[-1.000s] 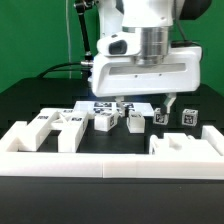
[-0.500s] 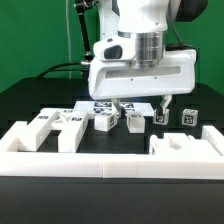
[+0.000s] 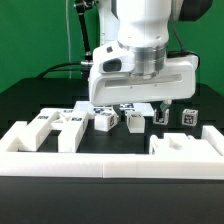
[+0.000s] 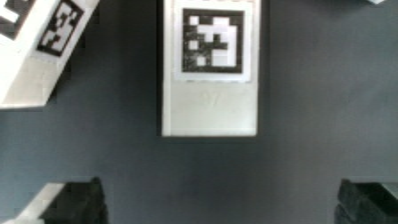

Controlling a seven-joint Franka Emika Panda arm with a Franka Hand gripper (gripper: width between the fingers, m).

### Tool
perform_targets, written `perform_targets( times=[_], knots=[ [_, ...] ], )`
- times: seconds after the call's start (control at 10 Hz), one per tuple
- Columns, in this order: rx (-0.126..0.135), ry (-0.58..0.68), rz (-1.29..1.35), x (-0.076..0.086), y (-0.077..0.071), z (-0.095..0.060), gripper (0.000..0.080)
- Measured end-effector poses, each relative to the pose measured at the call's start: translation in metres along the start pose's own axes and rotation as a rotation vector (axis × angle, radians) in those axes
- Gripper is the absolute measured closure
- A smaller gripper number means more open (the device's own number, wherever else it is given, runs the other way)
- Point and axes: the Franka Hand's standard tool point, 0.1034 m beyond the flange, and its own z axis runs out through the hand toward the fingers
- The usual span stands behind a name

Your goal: Assemble chair

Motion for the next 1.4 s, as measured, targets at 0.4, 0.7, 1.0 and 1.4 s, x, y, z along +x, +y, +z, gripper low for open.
perform_targets(
  times=[0.4, 0.7, 1.0, 1.4],
  knots=[
    [0.010, -0.142, 0.043, -0.007, 0.001, 0.007, 0.0151],
    [0.011, -0.168, 0.051, -0.007, 0.000, 0.008, 0.0151],
    [-0.012, -0.238, 0.115, -0.017, 0.004, 0.018, 0.0151],
    [-0.005, -0.307, 0.112, -0.018, 0.003, 0.021, 0.0151]
  ],
)
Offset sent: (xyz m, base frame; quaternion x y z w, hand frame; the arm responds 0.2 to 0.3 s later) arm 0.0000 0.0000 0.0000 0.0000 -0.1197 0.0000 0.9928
